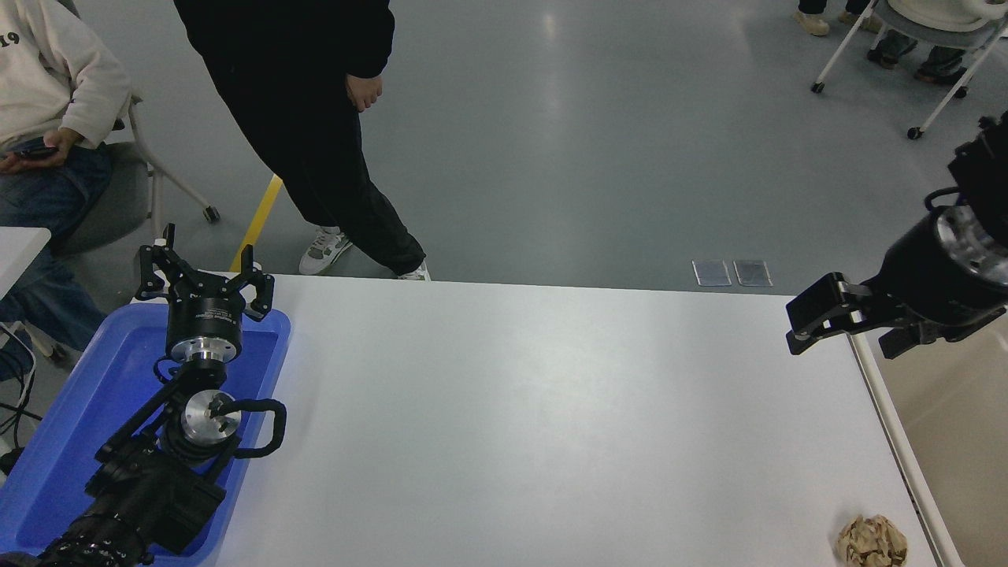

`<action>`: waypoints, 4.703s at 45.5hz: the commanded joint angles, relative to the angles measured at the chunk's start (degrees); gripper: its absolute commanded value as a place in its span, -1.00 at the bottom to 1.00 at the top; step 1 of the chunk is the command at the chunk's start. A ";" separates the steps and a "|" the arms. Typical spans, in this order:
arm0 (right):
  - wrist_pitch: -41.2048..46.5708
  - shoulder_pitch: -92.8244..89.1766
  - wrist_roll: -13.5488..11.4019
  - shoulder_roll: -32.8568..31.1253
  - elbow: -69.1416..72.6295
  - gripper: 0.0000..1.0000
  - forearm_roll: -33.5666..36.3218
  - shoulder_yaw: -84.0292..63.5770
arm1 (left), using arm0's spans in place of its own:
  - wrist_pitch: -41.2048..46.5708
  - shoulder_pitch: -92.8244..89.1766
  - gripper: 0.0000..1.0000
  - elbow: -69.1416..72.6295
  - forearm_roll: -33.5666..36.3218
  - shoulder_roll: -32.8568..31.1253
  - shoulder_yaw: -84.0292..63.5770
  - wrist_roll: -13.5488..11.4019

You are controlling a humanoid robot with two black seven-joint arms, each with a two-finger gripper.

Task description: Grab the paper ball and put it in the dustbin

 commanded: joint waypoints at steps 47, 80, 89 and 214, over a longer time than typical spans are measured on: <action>-17.16 -35.39 -0.04 -25.12 -1.34 1.00 -29.62 12.69 | 0.05 0.00 0.98 0.02 0.01 0.04 0.01 0.01; -30.09 -61.59 0.05 -16.51 -8.64 1.00 -29.01 30.45 | -0.03 0.00 0.98 0.02 0.01 0.04 0.01 0.01; -30.44 -68.27 0.05 -13.70 -11.54 1.00 -29.09 35.54 | 0.05 0.00 0.98 0.02 0.01 0.04 0.01 0.01; 4.45 -41.21 -0.65 -41.11 -3.63 -1.00 -29.54 53.38 | -0.03 0.00 0.98 -0.07 0.01 0.04 0.01 0.01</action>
